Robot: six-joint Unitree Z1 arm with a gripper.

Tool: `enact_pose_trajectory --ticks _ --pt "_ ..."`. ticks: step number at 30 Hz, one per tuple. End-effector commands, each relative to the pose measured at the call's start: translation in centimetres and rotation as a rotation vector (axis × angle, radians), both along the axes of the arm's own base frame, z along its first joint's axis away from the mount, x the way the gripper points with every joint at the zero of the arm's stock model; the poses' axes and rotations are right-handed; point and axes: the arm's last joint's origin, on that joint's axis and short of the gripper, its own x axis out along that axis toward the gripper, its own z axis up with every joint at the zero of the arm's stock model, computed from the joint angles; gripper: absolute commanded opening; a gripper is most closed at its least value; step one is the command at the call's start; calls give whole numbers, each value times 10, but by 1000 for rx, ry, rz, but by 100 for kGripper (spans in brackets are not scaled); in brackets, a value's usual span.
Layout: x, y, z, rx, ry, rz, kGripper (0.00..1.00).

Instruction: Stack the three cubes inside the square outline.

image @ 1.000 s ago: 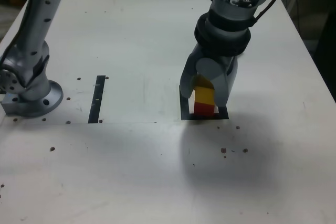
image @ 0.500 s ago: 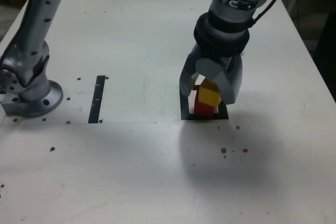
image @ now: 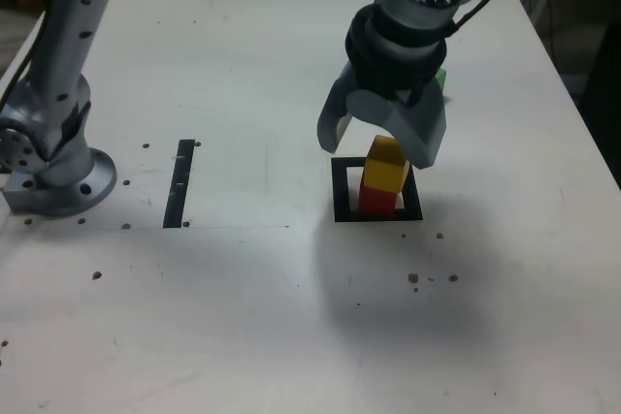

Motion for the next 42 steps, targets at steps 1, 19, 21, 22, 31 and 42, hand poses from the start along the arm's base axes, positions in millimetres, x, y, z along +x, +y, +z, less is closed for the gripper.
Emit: enact_pose_trajectory --ticks 1,19,21,22,31,42 --pt "-3 2 7 7 -10 2 99" --pt "13 75 22 131 -32 -138 99" --pt "19 79 14 141 -27 -186 99" --pt "22 81 10 147 -31 -202 99" --pt "40 106 -12 191 -76 -262 99" --pt "45 166 -28 129 -44 -257 99"
